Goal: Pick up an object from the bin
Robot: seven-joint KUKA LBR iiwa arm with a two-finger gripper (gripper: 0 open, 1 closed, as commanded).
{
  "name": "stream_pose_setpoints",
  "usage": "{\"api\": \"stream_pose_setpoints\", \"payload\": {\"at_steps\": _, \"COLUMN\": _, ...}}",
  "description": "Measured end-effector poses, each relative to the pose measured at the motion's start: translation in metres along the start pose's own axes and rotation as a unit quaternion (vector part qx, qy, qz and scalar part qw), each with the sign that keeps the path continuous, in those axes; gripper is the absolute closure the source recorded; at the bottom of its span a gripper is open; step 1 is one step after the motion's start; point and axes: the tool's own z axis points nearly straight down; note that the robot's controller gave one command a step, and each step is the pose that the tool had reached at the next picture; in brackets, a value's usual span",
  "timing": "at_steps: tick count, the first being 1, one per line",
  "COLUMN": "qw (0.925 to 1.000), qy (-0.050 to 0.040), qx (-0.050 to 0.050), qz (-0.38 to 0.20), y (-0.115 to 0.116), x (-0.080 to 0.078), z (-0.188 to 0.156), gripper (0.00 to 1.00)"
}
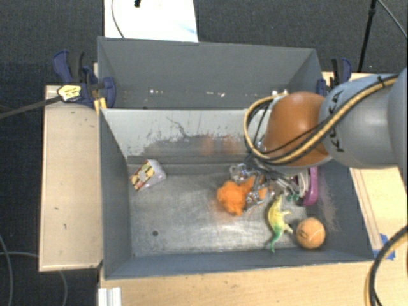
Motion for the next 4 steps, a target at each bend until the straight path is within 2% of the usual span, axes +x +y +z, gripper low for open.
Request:
{"api": "stream_pose_setpoints", "payload": {"at_steps": 2, "qw": 1.0, "qy": 0.0031, "qx": -0.001, "qz": 0.0, "y": 0.001, "x": 0.002, "z": -0.003, "gripper": 1.0}}
{"api": "stream_pose_setpoints", "payload": {"at_steps": 3, "qw": 0.9999, "qy": 0.012, "qx": -0.004, "qz": 0.0, "y": 0.002, "x": 0.005, "z": -0.022, "gripper": 1.0}}
{"api": "stream_pose_setpoints", "payload": {"at_steps": 4, "qw": 0.9999, "qy": 0.0121, "qx": -0.004, "qz": 0.0, "y": 0.002, "x": 0.003, "z": -0.045, "gripper": 1.0}}
